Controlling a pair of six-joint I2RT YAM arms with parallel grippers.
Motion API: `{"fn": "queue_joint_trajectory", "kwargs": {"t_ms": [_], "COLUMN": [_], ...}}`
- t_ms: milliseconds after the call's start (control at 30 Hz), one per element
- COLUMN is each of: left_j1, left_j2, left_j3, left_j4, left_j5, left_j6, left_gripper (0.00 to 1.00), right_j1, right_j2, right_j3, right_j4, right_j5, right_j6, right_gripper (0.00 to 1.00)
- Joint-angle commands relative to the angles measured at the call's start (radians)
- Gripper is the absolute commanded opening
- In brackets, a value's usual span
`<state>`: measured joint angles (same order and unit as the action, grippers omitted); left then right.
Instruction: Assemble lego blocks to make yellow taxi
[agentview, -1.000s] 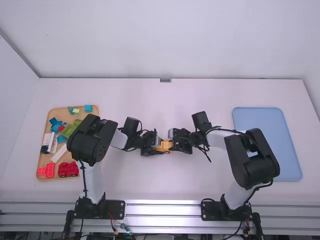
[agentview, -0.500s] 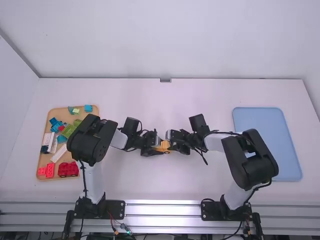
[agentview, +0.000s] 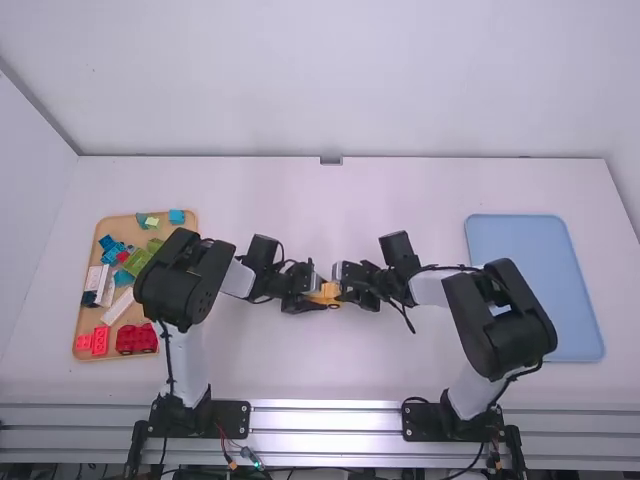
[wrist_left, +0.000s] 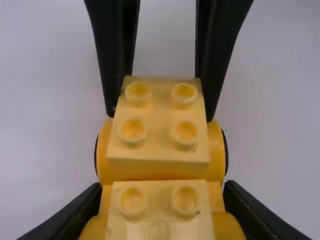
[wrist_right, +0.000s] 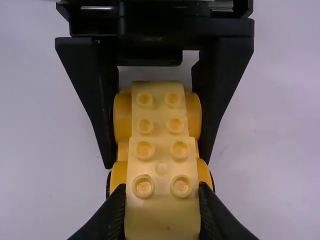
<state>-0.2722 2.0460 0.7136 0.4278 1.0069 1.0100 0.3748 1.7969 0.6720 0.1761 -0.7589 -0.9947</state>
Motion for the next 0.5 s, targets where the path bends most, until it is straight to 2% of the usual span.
{"fn": "queue_joint_trajectory", "kwargs": {"t_ms": [0, 33, 133, 200, 233, 367, 467], "left_j1": [-0.003, -0.003, -0.003, -0.003, -0.003, -0.003, -0.003], "left_j2": [0.013, 0.013, 0.013, 0.013, 0.013, 0.013, 0.013], "left_j3": [0.006, 0.006, 0.006, 0.006, 0.006, 0.006, 0.006], "left_j4": [0.000, 0.000, -0.001, 0.000, 0.000, 0.000, 0.000], "left_j5": [0.050, 0.050, 0.050, 0.050, 0.050, 0.050, 0.050], "left_j6": [0.000, 0.001, 0.000, 0.000, 0.000, 0.000, 0.000], "left_gripper": [0.48, 0.48, 0.49, 0.49, 0.49, 0.49, 0.49], "right_j1": [-0.001, 0.000, -0.001, 0.000, -0.001, -0.001, -0.001], "right_j2": [0.010, 0.010, 0.010, 0.010, 0.010, 0.010, 0.010], "right_j3": [-0.011, -0.011, -0.011, -0.011, -0.009, -0.003, -0.004], "right_j4": [0.001, 0.002, 0.004, 0.004, 0.004, 0.002, 0.013], "right_j5": [0.000, 0.001, 0.000, -0.002, -0.003, -0.003, -0.025], "right_j6": [0.010, 0.013, 0.026, 0.026, 0.026, 0.026, 0.026], "right_gripper": [0.20, 0.21, 0.37, 0.41, 0.47, 0.54, 0.54]}}
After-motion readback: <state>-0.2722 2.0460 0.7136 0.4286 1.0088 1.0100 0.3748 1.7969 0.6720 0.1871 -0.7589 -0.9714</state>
